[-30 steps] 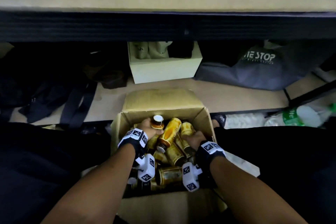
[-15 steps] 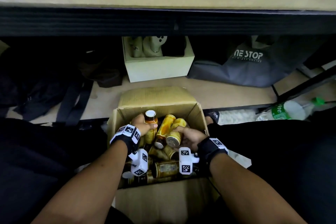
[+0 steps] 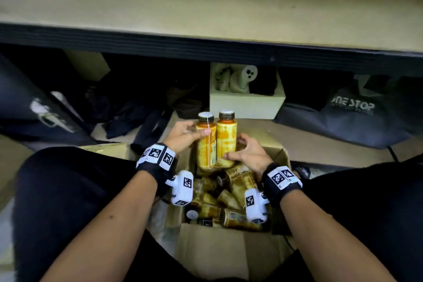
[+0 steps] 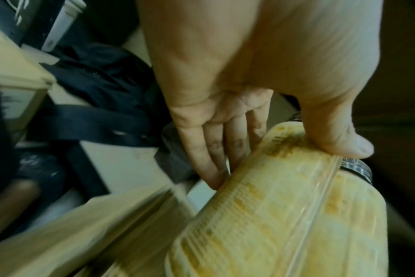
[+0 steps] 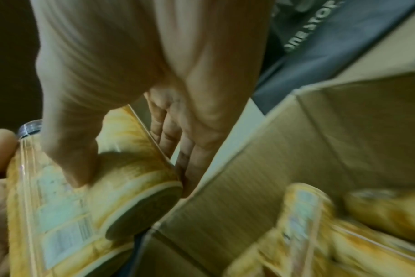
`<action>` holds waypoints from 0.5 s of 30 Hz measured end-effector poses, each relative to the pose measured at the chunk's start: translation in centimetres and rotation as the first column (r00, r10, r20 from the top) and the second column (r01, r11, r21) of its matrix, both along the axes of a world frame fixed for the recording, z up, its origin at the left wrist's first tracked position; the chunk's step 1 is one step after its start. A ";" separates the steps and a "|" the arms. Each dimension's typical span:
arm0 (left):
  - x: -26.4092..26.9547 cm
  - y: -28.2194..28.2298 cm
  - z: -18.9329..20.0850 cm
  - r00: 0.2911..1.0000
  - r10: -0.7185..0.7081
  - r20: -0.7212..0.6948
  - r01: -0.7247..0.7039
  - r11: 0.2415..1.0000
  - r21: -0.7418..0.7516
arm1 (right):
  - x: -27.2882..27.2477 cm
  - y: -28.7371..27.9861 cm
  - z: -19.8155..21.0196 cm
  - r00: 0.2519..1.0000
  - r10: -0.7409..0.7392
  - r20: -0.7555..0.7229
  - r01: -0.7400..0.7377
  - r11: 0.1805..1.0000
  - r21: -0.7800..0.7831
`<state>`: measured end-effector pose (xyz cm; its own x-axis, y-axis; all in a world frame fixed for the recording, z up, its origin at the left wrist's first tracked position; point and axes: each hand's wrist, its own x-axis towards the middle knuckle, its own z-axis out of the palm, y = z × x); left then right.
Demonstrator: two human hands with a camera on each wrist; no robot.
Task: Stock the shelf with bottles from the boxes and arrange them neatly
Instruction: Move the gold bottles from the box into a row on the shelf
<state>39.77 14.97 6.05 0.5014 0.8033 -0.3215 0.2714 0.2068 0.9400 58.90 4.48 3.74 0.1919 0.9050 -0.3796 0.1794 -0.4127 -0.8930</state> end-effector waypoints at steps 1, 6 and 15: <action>-0.7 0.1 1.5 0.999 0.034 0.037 -0.035 0.999 0.036 | -0.5 0.7 1.5 1.000 0.016 0.006 -0.016 0.998 0.065; -4.8 -0.2 10.7 0.974 0.159 0.161 -0.191 0.959 0.210 | -3.4 3.6 10.3 0.993 0.088 0.077 -0.109 0.930 0.350; -6.3 2.7 26.0 0.917 0.178 0.357 -0.356 0.768 0.533 | -6.5 9.6 24.4 0.996 0.014 0.084 -0.071 0.683 0.727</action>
